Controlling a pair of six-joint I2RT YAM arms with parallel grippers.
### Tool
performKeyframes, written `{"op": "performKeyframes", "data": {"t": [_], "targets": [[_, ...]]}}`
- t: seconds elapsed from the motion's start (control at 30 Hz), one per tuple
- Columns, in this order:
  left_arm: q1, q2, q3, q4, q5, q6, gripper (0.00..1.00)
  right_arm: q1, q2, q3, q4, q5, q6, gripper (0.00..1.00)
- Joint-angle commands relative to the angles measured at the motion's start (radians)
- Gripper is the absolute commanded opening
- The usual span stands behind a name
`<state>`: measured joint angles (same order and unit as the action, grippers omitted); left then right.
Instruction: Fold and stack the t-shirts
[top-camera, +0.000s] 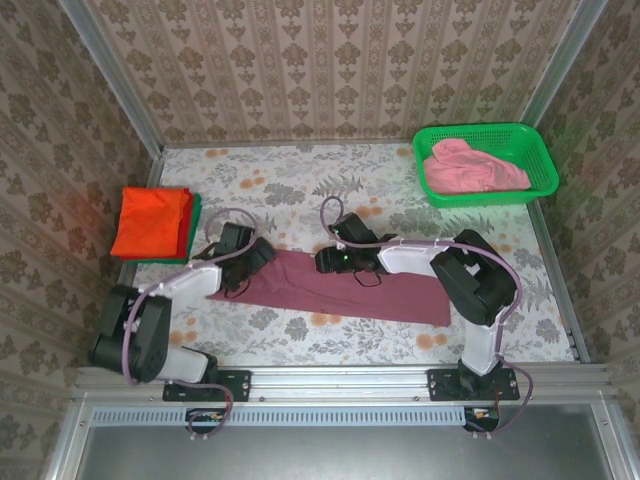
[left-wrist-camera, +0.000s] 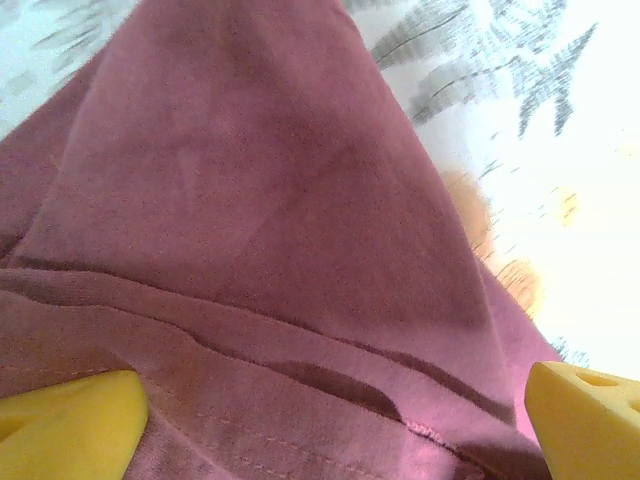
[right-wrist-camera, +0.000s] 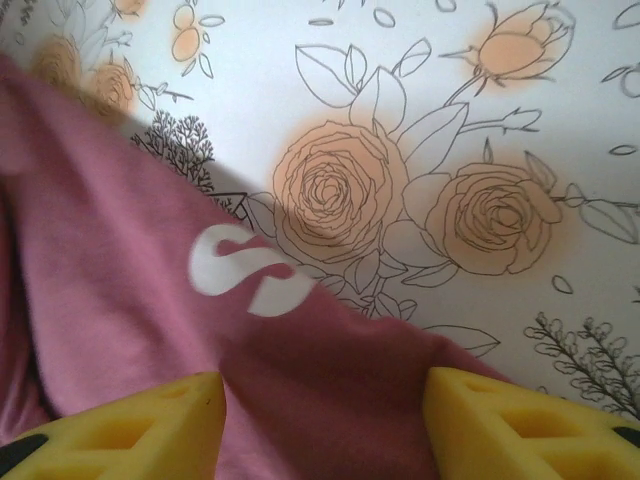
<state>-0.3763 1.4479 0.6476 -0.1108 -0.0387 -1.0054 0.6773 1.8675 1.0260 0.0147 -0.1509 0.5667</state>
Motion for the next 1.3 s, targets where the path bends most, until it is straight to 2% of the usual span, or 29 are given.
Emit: {"op": "performKeyframes", "data": {"t": [0.0,0.23,0.57,0.77,0.87,1.0,1.13,1.27], "targets": [[-0.01,0.181,0.051,0.026,0.07,0.044,1.0,-0.014,-0.024,-0.081,-0.045,0.057,0.052,0.57],[0.003,0.506,0.378,0.003,0.138,0.151,1.0,-0.042,-0.139,-0.189,-0.087,0.141,0.062,0.57],[0.006,0.887,0.952,-0.228,0.197,0.289,1.0,-0.05,-0.266,-0.31,-0.145,0.213,0.093,0.56],[0.016,1.113,1.375,-0.416,0.24,0.36,1.0,-0.05,-0.272,-0.303,-0.146,0.167,0.075,0.56],[0.014,1.269,1.675,-0.554,0.275,0.396,1.0,-0.048,-0.26,-0.29,-0.154,0.136,0.068,0.56],[0.015,1.469,2.028,-0.632,0.324,0.374,1.0,-0.044,-0.271,-0.281,-0.166,0.123,0.064,0.56],[0.011,1.475,2.025,-0.502,0.397,0.32,1.0,-0.042,-0.318,-0.279,-0.181,0.128,0.059,0.56],[0.003,1.431,2.021,-0.472,0.45,0.338,1.0,-0.042,-0.378,-0.285,-0.188,0.171,0.042,0.56]]}}
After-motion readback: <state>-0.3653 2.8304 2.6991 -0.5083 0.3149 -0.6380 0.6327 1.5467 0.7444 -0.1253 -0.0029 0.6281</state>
